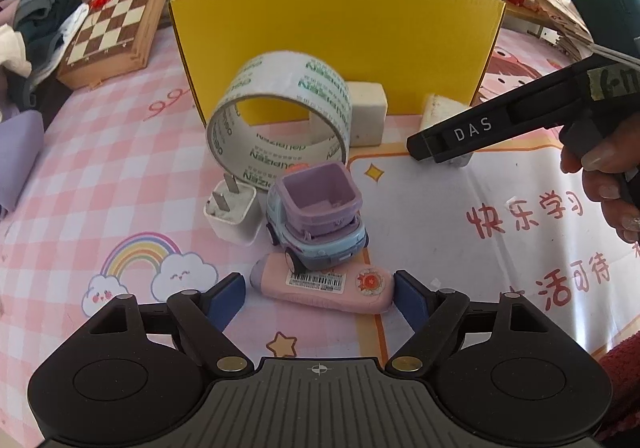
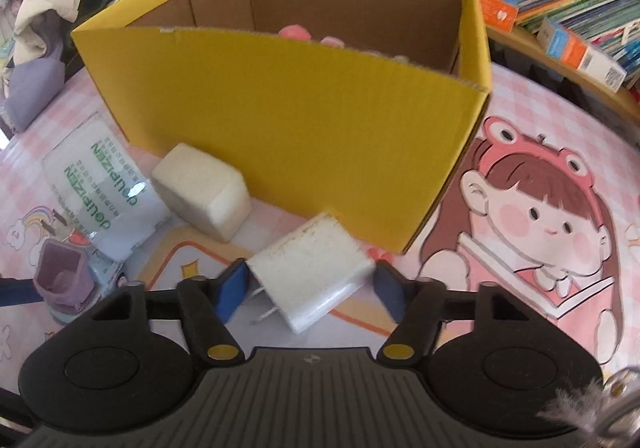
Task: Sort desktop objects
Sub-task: 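Grasp the white charger plug with the right tool while the left tool grasps the pink case, then lift the plug with the right tool while the left tool lifts the pink case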
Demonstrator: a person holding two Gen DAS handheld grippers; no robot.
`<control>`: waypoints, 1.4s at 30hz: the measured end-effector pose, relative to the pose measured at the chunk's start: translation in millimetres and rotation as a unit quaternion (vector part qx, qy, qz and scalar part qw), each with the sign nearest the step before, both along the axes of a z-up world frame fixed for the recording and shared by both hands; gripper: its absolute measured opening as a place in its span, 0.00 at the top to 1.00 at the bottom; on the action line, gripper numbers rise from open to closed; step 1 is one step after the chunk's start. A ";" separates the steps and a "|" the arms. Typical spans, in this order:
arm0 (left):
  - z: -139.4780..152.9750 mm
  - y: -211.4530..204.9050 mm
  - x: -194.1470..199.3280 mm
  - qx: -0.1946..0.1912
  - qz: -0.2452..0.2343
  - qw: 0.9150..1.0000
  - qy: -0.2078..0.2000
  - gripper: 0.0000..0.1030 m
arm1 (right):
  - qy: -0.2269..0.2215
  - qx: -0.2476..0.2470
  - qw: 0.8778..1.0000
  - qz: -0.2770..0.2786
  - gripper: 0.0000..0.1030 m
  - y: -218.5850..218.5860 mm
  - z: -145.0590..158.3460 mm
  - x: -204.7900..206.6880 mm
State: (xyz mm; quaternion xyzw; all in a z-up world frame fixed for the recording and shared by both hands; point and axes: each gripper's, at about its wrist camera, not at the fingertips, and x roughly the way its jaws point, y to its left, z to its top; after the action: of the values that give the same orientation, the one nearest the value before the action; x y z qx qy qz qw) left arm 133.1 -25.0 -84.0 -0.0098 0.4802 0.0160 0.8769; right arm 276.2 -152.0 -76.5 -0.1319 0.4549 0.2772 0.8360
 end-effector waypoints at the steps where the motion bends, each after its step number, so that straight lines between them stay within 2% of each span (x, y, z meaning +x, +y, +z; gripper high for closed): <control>1: -0.5 0.2 0.1 -0.001 0.001 1.000 0.001 0.22 | 0.000 -0.001 1.000 0.000 0.38 0.4 0.0 -0.2; 12: 2.2 1.6 -1.7 -0.004 0.001 1.000 -0.008 0.25 | 0.009 0.015 1.000 -0.007 0.38 -6.4 7.8 -7.4; 25: 20.2 8.5 -14.2 -0.001 -0.001 0.999 -0.044 0.25 | 0.000 0.026 0.999 -0.024 0.38 -15.4 23.2 -37.5; 42: 28.1 14.7 -32.9 -0.006 -0.034 0.997 -0.063 0.25 | -0.012 0.019 0.998 -0.054 0.38 -18.9 31.1 -76.7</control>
State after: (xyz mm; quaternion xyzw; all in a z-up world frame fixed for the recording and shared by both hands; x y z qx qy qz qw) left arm 100.2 -10.4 -55.9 0.0002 0.4243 -0.0179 0.9053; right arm 199.5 -170.9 -45.3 -0.0942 0.4462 0.2388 0.8573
